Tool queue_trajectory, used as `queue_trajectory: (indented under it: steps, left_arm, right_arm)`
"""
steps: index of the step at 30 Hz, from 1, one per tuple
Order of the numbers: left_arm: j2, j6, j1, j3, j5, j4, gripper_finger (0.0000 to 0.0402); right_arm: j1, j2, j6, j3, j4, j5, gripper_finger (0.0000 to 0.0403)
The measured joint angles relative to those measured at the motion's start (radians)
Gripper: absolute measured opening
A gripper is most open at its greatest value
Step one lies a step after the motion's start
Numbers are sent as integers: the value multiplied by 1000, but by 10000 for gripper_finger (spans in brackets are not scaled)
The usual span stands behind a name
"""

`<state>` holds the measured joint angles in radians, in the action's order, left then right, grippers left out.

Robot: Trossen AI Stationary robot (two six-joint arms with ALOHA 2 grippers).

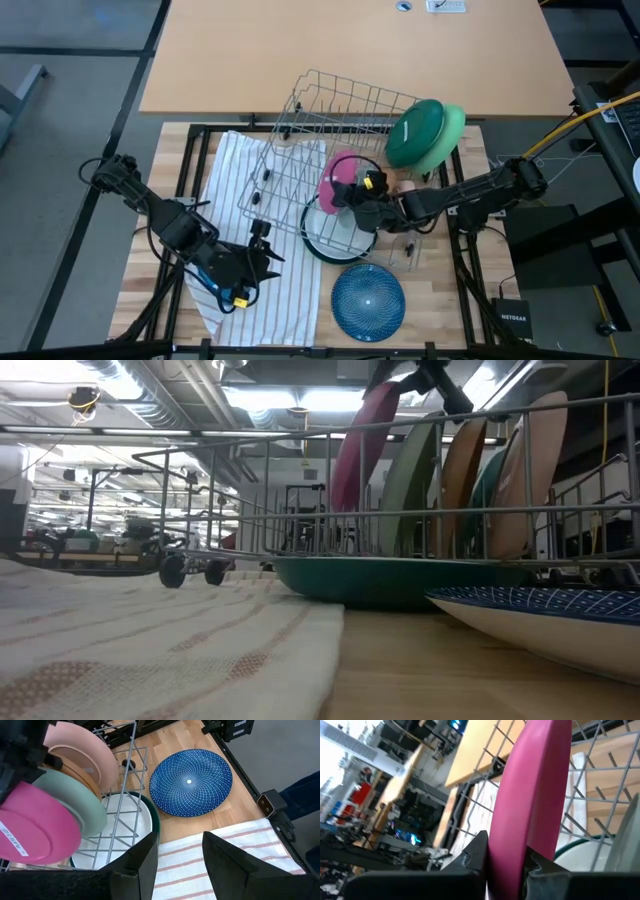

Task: Sort dishes
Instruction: Put the pink plate in the dish rack

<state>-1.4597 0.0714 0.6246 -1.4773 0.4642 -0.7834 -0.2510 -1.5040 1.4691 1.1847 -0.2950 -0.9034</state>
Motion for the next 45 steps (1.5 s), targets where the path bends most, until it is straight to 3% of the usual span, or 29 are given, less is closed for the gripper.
queue_trajectory:
  steps: [17, 37, 45]
  left_arm:
    - [0, 1, 24, 0, 0, -22, 143]
    - [0, 4, 24, 0, 0, -22, 143]
    - [0, 4, 24, 0, 0, -22, 143]
  right_arm:
    - [44, 0, -7, 0, -24, 112, 44]
    - [43, 0, -8, 0, -23, 157, 47]
    - [43, 0, -8, 0, -18, 164, 116]
